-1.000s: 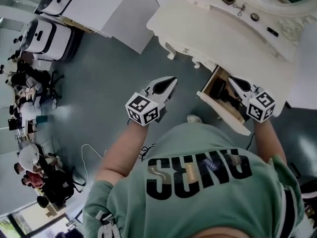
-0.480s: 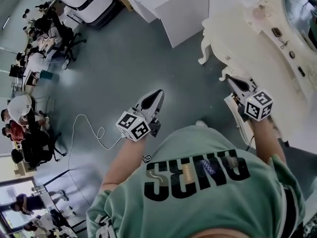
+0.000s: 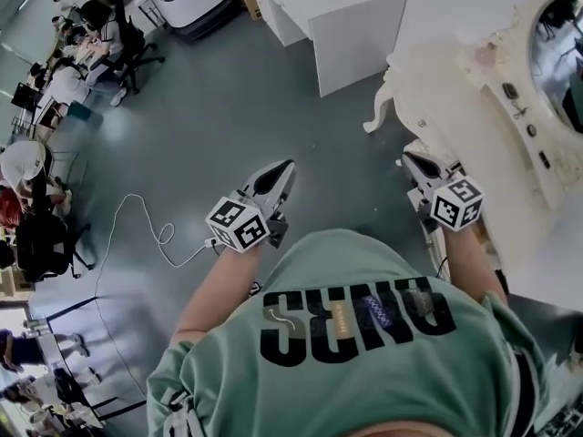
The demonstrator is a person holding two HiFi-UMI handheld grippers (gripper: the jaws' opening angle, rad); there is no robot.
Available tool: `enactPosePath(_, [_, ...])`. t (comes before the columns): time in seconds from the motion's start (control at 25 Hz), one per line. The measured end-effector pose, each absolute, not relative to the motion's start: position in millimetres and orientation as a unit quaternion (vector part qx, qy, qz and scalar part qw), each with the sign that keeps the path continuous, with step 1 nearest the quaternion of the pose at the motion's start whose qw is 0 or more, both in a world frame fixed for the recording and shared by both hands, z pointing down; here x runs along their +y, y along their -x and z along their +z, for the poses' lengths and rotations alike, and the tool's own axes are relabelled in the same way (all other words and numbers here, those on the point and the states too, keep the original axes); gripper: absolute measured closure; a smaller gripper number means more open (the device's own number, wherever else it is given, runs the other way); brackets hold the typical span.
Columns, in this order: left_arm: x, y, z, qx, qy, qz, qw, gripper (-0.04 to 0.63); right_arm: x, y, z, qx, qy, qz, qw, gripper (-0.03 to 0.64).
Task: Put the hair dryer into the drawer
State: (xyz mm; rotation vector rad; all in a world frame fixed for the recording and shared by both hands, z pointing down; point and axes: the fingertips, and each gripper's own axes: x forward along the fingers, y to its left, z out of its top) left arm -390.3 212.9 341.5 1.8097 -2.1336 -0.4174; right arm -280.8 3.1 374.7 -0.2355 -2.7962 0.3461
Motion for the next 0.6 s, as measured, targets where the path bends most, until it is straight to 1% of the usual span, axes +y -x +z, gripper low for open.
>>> enactPosePath(0.6, [216.9, 387.9, 339.6, -0.748, -0.629, -0.148, 0.152, 0.586, 6.8, 282.9, 371.2, -0.978, 0.088, 0.101, 0.160, 0.626])
